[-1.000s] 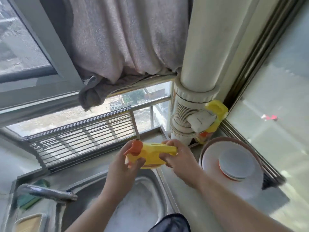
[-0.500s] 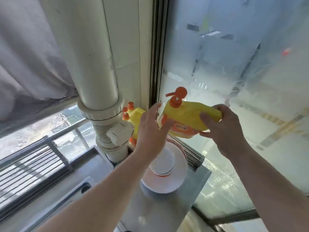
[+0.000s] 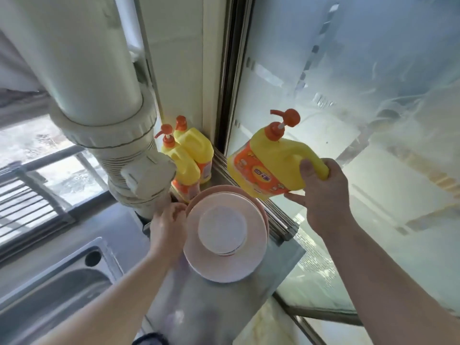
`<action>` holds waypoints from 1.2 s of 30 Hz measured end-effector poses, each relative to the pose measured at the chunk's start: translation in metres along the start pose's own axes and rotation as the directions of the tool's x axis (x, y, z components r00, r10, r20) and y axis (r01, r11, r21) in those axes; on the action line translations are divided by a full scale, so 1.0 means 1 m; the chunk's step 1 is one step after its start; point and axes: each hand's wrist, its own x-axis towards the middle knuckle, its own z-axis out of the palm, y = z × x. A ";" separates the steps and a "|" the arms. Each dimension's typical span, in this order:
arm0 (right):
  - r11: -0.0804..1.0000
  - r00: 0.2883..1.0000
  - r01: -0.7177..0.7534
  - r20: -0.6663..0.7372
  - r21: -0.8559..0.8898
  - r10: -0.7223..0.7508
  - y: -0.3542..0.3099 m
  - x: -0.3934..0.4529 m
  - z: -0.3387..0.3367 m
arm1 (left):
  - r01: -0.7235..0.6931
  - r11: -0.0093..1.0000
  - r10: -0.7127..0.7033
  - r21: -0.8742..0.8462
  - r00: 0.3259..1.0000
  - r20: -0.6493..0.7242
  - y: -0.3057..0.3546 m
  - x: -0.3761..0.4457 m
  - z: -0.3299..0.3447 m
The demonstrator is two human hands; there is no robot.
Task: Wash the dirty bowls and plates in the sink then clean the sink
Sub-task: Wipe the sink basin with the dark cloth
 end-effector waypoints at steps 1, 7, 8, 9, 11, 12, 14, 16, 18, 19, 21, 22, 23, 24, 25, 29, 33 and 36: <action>1.000 1.000 0.001 0.009 0.000 -0.001 0.004 -0.001 0.003 | 0.098 0.994 -0.097 -0.046 0.995 0.021 -0.018 -0.005 0.001; 0.999 0.999 0.035 0.039 0.016 -0.036 0.020 -0.004 0.025 | 0.506 0.827 -0.397 -0.246 0.835 0.382 -0.042 0.005 0.026; 0.999 0.998 0.041 0.048 0.017 -0.042 0.021 -0.001 0.028 | 0.526 0.811 -0.405 -0.258 0.821 0.402 -0.040 0.010 0.027; 0.999 0.997 0.048 0.058 0.011 -0.049 0.021 0.002 0.031 | 0.533 0.810 -0.403 -0.244 0.808 0.429 -0.036 0.014 0.025; 0.998 0.995 0.063 0.083 -0.014 -0.062 0.021 0.010 0.037 | 0.487 0.841 -0.345 -0.237 0.818 0.460 -0.030 0.025 0.024; 0.998 0.993 0.064 0.095 -0.014 -0.062 0.021 0.013 0.039 | 0.448 0.858 -0.299 -0.252 0.833 0.465 -0.025 0.030 0.023; 0.998 0.993 0.056 0.106 0.002 -0.056 0.022 0.019 0.043 | 0.412 0.868 -0.226 -0.279 0.826 0.516 -0.014 0.044 0.021; 0.999 0.995 0.047 0.087 0.010 -0.047 0.024 0.023 0.045 | 0.409 0.869 -0.170 -0.280 0.776 0.608 -0.003 0.057 0.021; 0.999 0.997 0.037 0.072 0.020 -0.038 0.027 0.025 0.047 | 0.394 0.894 -0.164 -0.212 0.729 0.664 0.003 0.066 0.020; 0.999 0.997 0.032 0.073 0.022 -0.034 0.029 0.027 0.048 | 0.377 0.905 -0.151 -0.196 0.717 0.681 0.006 0.067 0.018; 0.999 0.996 0.035 0.086 0.017 -0.036 0.030 0.028 0.048 | 0.337 0.926 -0.137 -0.170 0.720 0.681 0.000 0.071 0.018; 0.999 0.995 0.038 0.090 0.008 -0.039 0.031 0.028 0.049 | 0.315 0.938 -0.139 -0.143 0.722 0.678 -0.006 0.072 0.018; 0.999 0.995 0.040 0.092 -0.003 -0.040 0.032 0.029 0.048 | 0.281 0.953 -0.138 -0.111 0.731 0.668 -0.016 0.076 0.019; 0.999 0.995 0.038 0.092 -0.011 -0.037 0.032 0.029 0.048 | 0.241 0.967 -0.132 -0.082 0.748 0.650 -0.026 0.077 0.019; 0.999 0.996 0.031 0.089 -0.014 -0.030 0.032 0.029 0.047 | 0.192 0.981 -0.125 -0.036 0.760 0.637 -0.029 0.071 0.014; 1.000 0.995 -0.009 0.099 -0.013 0.010 0.036 0.027 0.046 | 0.153 0.984 -0.179 0.096 0.747 0.640 -0.044 0.034 -0.007; 0.999 0.991 -0.042 0.123 -0.019 0.044 0.043 0.022 0.050 | 0.152 0.982 -0.191 0.116 0.790 0.583 -0.071 0.008 -0.020; 0.998 0.990 -0.057 0.129 -0.033 0.061 0.049 0.021 0.058 | 0.227 0.972 -0.225 0.068 0.798 0.559 -0.070 -0.006 -0.029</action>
